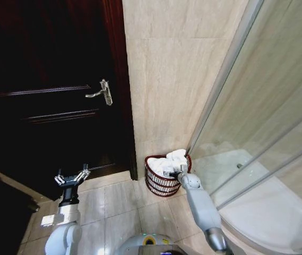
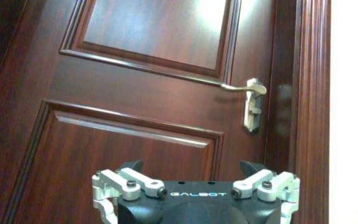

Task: Discard the used towel into the hamper.

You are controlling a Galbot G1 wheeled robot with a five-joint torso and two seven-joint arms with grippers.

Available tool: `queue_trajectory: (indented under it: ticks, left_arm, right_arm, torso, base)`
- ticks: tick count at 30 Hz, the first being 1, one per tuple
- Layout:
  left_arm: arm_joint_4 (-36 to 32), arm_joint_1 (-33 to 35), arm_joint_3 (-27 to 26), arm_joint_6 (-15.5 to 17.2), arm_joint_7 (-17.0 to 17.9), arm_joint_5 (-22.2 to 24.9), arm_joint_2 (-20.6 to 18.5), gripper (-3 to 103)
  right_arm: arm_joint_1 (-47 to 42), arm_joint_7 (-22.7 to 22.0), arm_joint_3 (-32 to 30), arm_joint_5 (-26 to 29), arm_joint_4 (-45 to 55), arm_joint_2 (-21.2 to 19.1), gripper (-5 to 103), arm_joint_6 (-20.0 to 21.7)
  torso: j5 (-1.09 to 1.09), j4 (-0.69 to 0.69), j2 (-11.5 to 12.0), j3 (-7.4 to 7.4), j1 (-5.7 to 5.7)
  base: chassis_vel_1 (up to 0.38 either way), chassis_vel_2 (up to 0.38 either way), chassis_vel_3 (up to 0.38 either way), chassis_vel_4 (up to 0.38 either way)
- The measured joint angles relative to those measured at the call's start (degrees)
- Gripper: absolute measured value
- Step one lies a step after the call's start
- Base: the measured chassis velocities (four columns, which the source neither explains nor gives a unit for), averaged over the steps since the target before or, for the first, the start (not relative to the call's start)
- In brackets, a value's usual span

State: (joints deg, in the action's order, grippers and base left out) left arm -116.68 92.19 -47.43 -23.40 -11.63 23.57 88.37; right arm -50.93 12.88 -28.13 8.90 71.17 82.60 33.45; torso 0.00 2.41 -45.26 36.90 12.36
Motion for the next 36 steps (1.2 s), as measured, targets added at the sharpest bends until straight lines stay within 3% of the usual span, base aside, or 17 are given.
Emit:
queue_trajectory:
  ticks: [6,10,14,17,19,22,23,26,31,36]
  left_arm:
    - [-0.58,0.27,0.13,-0.07,0.05,0.33,0.03,100]
    - [-1.14,0.56,0.09,-0.02,1.34,0.76,-0.46,100]
    - [-0.77,0.5,0.17,0.02,2.06,0.72,-0.69,100]
    - [-0.68,1.07,0.49,0.12,2.79,0.59,-0.7,100]
    - [-0.69,1.2,0.55,0.13,2.8,0.52,-0.73,100]
    - [-0.53,2.29,1.44,0.07,2.88,-0.08,-1.35,100]
    - [-0.53,2.29,1.44,0.07,2.88,-0.08,-1.35,100]
    - [0.61,2.73,2.41,-0.48,3.08,-1.09,-1.25,100]
    - [2.18,2.96,3.33,-1.1,3.22,-1.61,-1.19,100]
    - [1.93,3.43,3.75,-0.85,2.61,-1.32,-2.29,100]
  right_arm:
    - [-1.53,-0.91,0.57,0.53,6.35,-1.88,100,-0.8]
    - [-8.43,0.14,0.43,-0.3,18.95,-4.69,100,-8.16]
    - [-12.77,0.89,-0.52,-1.09,25.96,-5.32,100,-9.88]
    - [-21.38,0.5,-2.23,-1.83,37.07,-4.76,100,-13.59]
    - [-22.26,0.28,-2.4,-2.11,38.04,-4.57,100,-14.15]
    - [-28.53,-2.84,-3.43,-5.47,43.41,-2.07,100,-21.07]
    - [-28.53,-2.84,-3.43,-5.47,43.41,-2.07,100,-21.07]
    - [-33.25,-7.17,-4.22,-7.66,46.45,1.66,100,-26.34]
    - [-39.31,-8.85,-4.91,-9.03,49.7,6.8,100,-31.16]
    - [-44.03,-9.73,-4.24,-10.25,50.73,7.98,100,-35.3]
  torso:
    - [0.0,0.0,0.0,0.0,0.0]
    - [0.0,0.0,0.0,0.0,0.0]
    - [0.0,0.0,0.0,-0.01,0.0]
    - [0.0,0.0,0.0,-0.01,0.0]
    - [-0.01,0.0,0.0,-0.01,0.0]
    - [0.0,0.0,0.0,-0.01,0.0]
    - [0.0,0.0,0.0,-0.01,0.0]
    - [-0.01,0.02,0.0,-0.02,-0.01]
    - [-0.01,0.01,0.0,-0.01,0.0]
    - [-0.01,0.01,0.0,-0.01,0.0]
  base:
    - [0.0,0.0,0.0,0.0]
    - [0.0,0.0,0.0,0.0]
    - [0.0,0.0,0.0,0.0]
    - [0.0,0.0,0.0,0.0]
    - [0.0,0.0,0.0,0.0]
    - [0.0,0.0,0.0,0.0]
    - [0.0,0.0,0.0,0.0]
    - [0.0,0.0,0.0,0.0]
    - [0.0,0.0,0.0,0.0]
    - [0.0,0.0,0.0,0.0]
